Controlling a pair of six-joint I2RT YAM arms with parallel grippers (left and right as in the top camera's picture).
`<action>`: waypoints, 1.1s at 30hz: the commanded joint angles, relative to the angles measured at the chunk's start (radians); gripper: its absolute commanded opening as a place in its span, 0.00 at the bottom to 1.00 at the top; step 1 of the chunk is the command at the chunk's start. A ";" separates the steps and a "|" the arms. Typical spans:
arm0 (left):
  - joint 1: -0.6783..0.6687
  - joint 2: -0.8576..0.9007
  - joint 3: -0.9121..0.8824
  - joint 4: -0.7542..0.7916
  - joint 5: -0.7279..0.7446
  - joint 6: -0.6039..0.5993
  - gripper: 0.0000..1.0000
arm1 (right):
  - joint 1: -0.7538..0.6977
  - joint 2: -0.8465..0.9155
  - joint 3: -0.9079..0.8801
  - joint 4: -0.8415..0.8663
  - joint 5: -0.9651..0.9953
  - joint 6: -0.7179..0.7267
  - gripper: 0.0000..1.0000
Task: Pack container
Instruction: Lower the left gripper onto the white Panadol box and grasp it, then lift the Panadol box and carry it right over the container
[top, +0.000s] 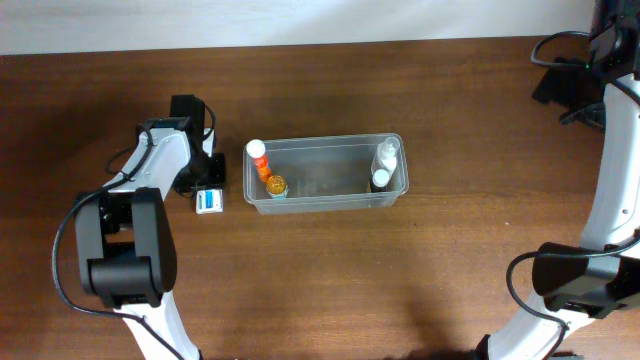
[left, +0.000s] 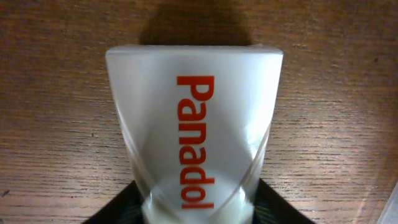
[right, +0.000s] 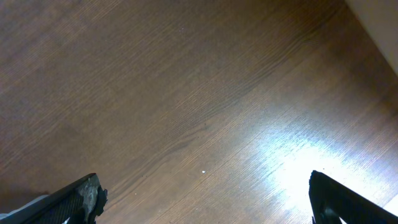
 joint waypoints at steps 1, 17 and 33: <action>0.005 -0.010 -0.007 0.008 0.010 0.006 0.43 | -0.005 -0.008 0.005 0.000 0.016 0.000 0.98; 0.005 -0.037 0.224 -0.119 -0.023 0.026 0.42 | -0.005 -0.008 0.005 0.000 0.016 0.000 0.98; -0.171 -0.173 0.581 -0.322 0.124 0.457 0.43 | -0.005 -0.008 0.005 0.001 0.016 0.000 0.98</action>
